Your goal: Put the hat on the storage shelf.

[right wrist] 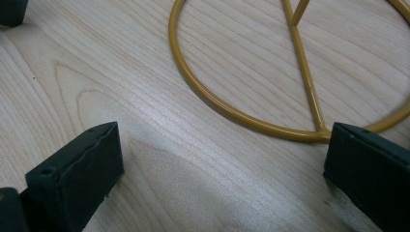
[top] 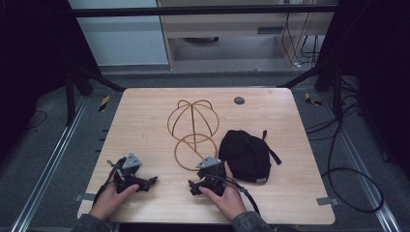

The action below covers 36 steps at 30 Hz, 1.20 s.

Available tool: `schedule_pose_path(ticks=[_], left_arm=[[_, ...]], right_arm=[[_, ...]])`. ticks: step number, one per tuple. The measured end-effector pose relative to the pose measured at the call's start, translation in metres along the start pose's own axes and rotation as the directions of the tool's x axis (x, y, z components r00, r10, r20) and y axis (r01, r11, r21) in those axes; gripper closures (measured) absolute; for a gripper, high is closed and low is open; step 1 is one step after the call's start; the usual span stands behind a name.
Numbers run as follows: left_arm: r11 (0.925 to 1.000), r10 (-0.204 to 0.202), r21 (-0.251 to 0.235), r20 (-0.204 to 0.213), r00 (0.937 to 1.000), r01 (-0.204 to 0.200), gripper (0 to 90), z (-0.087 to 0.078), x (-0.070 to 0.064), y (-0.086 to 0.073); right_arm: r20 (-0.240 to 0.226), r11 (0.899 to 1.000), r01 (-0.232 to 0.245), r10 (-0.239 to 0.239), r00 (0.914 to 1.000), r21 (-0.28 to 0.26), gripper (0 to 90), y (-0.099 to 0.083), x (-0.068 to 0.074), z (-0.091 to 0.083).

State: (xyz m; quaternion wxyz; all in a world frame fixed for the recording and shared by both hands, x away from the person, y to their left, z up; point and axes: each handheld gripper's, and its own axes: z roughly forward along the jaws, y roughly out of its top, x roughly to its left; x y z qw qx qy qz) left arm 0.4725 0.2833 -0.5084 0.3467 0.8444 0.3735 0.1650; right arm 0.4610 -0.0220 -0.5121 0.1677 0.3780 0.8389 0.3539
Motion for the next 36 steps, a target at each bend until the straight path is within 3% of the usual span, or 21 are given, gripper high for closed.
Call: schedule_pose_path(ticks=[9,12,15,17,23,28,32,33,34,35,36], left_arm=[[1.0000,0.008,0.000,0.005,1.0000,-0.008,0.0,0.000,0.001,0.000],[1.0000,0.008,0.000,0.006,1.0000,-0.008,0.0,0.000,0.001,0.000],[1.0000,0.009,-0.001,0.009,0.9999,-0.009,0.0,0.000,0.001,0.000],[0.9999,0.011,-0.001,0.014,0.9998,-0.011,0.0,0.000,0.002,0.000],[0.9999,0.015,0.000,0.012,0.9998,-0.015,0.0,-0.001,0.002,-0.001],[0.9999,0.016,-0.001,0.011,0.9998,-0.016,0.0,-0.001,0.002,-0.001],[0.9999,0.011,-0.001,0.007,0.9999,-0.011,0.0,-0.001,0.002,-0.001],[0.9999,0.011,0.000,0.006,0.9999,-0.011,0.0,-0.001,0.002,-0.001],[0.9999,0.010,0.000,0.006,0.9999,-0.010,0.0,-0.001,0.002,-0.001],[1.0000,0.009,0.000,0.005,0.9999,-0.009,0.0,-0.001,0.002,-0.001],[1.0000,0.007,0.000,0.006,1.0000,-0.007,0.0,-0.001,0.002,-0.001]], right_arm=[[0.006,1.000,-0.012,0.012,0.9999,-0.003,0.4,0.001,0.001,0.002],[0.006,1.000,0.006,-0.007,1.0000,0.005,4.6,0.003,0.003,0.000],[0.050,0.995,0.096,-0.097,0.9941,0.021,6.7,0.007,0.012,-0.009],[0.041,0.990,0.137,-0.138,0.9896,0.016,7.5,0.014,0.015,-0.024],[0.054,0.983,0.179,-0.181,0.9820,0.030,9.3,0.024,0.015,-0.051],[0.053,0.982,0.183,-0.185,0.9813,0.040,9.0,0.026,0.000,-0.077],[0.062,0.988,0.150,-0.152,0.9864,0.045,9.3,0.026,-0.020,-0.094],[0.066,0.991,0.123,-0.125,0.9899,0.044,9.1,0.026,-0.032,-0.103],[0.066,0.991,0.123,-0.125,0.9899,0.044,9.1,0.026,-0.032,-0.103],[0.066,0.996,0.081,-0.084,0.9943,0.043,9.1,0.026,-0.045,-0.113],[0.072,0.996,0.073,-0.076,0.9945,0.041,9.5,0.027,-0.049,-0.116]])
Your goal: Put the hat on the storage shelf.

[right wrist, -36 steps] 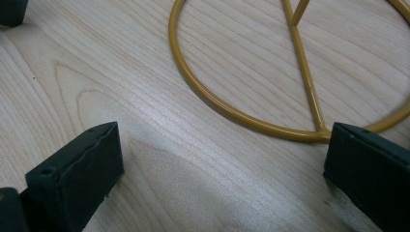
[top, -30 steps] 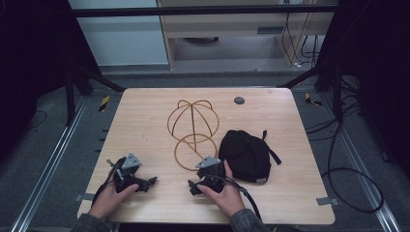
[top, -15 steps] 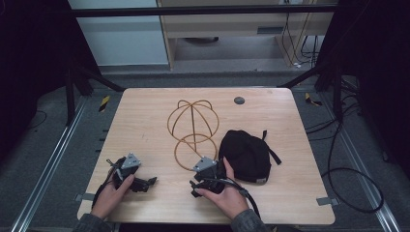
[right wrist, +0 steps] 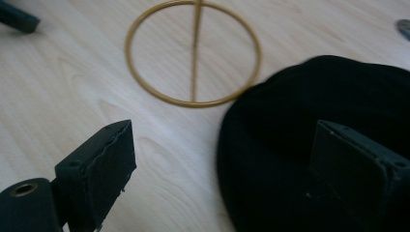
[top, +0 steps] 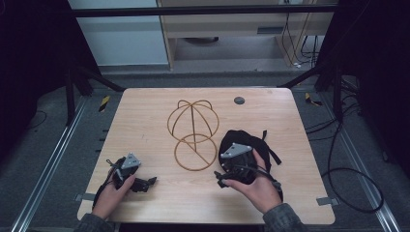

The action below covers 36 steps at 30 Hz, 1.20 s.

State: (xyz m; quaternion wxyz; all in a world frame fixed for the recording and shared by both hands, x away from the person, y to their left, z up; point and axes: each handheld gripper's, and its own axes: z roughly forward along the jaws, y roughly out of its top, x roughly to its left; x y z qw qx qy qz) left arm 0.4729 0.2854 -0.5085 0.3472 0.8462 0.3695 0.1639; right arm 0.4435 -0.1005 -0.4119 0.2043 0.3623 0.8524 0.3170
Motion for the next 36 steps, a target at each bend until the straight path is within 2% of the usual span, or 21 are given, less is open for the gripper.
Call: schedule_pose_path(ticks=[2,3,5,10,13,14,16,18,22,25,26,31,36], left_arm=[[1.0000,0.000,0.000,0.000,1.0000,0.000,0.0,0.000,0.000,0.000],[1.0000,0.000,0.000,0.000,1.0000,0.000,0.0,0.000,0.000,0.000],[1.0000,0.000,0.000,0.000,1.0000,0.000,0.0,0.000,0.000,0.000],[1.0000,-0.001,-0.002,-0.002,1.0000,0.001,0.0,0.000,0.000,0.000],[1.0000,-0.001,-0.002,-0.001,1.0000,0.001,0.0,0.000,0.000,0.000],[1.0000,-0.002,-0.002,-0.001,1.0000,0.002,0.0,0.000,0.000,0.000],[1.0000,-0.003,-0.003,-0.001,1.0000,0.003,0.0,0.000,0.000,0.000],[1.0000,0.001,0.001,-0.003,1.0000,-0.001,0.0,0.000,0.000,0.000],[1.0000,0.000,0.001,-0.002,1.0000,0.000,0.0,-0.001,-0.001,-0.001],[1.0000,0.000,0.001,-0.001,1.0000,0.000,0.0,-0.001,-0.001,-0.001],[1.0000,0.000,0.001,-0.002,1.0000,0.000,0.0,-0.001,-0.001,-0.001],[1.0000,0.000,0.001,0.001,1.0000,0.000,0.0,-0.001,-0.001,-0.001],[1.0000,0.000,0.001,-0.001,1.0000,0.000,0.0,-0.001,-0.001,-0.001]], right_arm=[[0.017,1.000,-0.016,0.016,0.9997,0.004,10.0,0.000,-0.010,-0.006],[0.017,1.000,-0.016,0.016,0.9997,0.004,10.0,0.000,-0.010,-0.006],[0.016,1.000,-0.019,0.019,0.9997,0.013,9.7,0.002,-0.019,-0.012],[0.065,0.998,0.004,-0.008,0.9978,0.058,10.4,0.007,-0.039,-0.024],[0.050,0.998,-0.025,0.022,0.9985,0.053,10.2,0.008,-0.053,-0.029],[0.047,0.996,-0.042,0.039,0.9982,0.072,10.3,0.008,-0.061,-0.030],[0.045,0.995,-0.038,0.034,0.9984,0.093,10.4,0.008,-0.065,-0.029],[0.024,0.989,-0.049,0.046,0.9987,0.141,10.8,0.009,-0.074,-0.027],[0.008,0.985,-0.053,0.052,0.9986,0.164,15.8,0.012,-0.083,-0.025],[-0.012,0.979,-0.059,0.062,0.9980,0.196,16.7,0.015,-0.091,-0.023],[-0.010,0.974,-0.065,0.069,0.9976,0.218,18.0,0.017,-0.097,-0.020],[-0.033,0.974,-0.065,0.074,0.9967,0.217,23.9,0.022,-0.106,-0.011],[-0.037,0.967,-0.045,0.056,0.9977,0.250,28.7,0.030,-0.106,-0.002]])
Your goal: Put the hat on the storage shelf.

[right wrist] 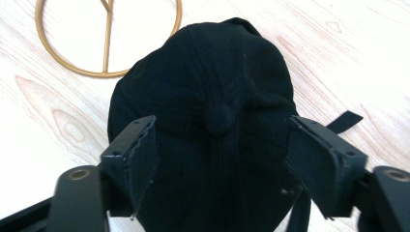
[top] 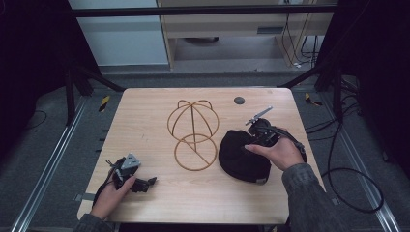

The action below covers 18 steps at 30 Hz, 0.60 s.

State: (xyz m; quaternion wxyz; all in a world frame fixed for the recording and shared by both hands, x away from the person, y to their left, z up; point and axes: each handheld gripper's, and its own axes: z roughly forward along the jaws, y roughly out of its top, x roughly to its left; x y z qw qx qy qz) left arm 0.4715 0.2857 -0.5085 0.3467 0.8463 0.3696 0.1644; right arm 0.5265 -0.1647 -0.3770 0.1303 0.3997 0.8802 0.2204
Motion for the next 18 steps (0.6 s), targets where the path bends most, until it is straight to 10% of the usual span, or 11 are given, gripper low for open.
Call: schedule_pose_path(ticks=[18], left_arm=[[1.0000,-0.002,-0.001,0.002,1.0000,0.002,0.0,0.000,0.000,0.000]], right_arm=[[-0.004,0.996,0.003,-0.003,1.0000,0.090,58.8,0.010,-0.007,0.021]])
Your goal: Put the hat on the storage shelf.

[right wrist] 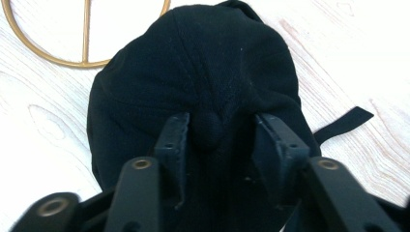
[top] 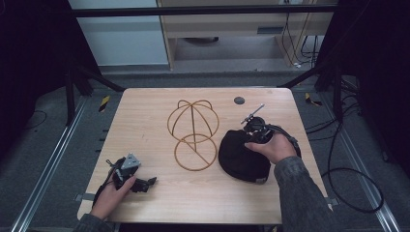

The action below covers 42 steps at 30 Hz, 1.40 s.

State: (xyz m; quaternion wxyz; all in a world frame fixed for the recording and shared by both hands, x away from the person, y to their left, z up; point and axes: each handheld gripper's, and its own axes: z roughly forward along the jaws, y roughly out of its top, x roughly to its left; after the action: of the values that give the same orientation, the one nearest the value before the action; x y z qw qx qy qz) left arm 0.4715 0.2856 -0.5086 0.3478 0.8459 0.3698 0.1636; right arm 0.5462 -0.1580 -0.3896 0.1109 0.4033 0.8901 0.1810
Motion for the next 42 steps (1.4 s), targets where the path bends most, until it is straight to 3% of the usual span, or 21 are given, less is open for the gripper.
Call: schedule_pose_path(ticks=[7,12,19,26,42], left_arm=[[1.0000,0.001,0.000,0.000,1.0000,-0.001,0.0,0.000,0.000,0.000],[1.0000,0.001,0.000,-0.001,1.0000,-0.001,0.0,0.000,0.000,0.000],[1.0000,0.001,0.000,0.000,1.0000,-0.001,0.0,0.000,0.000,0.000],[1.0000,0.000,0.000,-0.001,1.0000,0.000,0.0,0.000,0.000,0.000],[1.0000,0.000,-0.001,-0.001,1.0000,0.000,0.0,0.000,0.000,0.000]], right_arm=[[0.002,1.000,0.012,-0.012,0.9999,-0.005,75.7,0.000,-0.002,0.000],[-0.004,1.000,0.001,-0.001,1.0000,-0.011,76.7,-0.002,-0.002,-0.003],[-0.013,0.997,-0.018,0.017,0.9998,-0.081,77.0,-0.010,-0.005,-0.021],[-0.035,0.983,-0.058,0.053,0.9980,-0.172,77.2,-0.022,-0.008,-0.046],[-0.022,0.961,-0.034,0.029,0.9993,-0.274,77.3,-0.028,-0.001,-0.089]])
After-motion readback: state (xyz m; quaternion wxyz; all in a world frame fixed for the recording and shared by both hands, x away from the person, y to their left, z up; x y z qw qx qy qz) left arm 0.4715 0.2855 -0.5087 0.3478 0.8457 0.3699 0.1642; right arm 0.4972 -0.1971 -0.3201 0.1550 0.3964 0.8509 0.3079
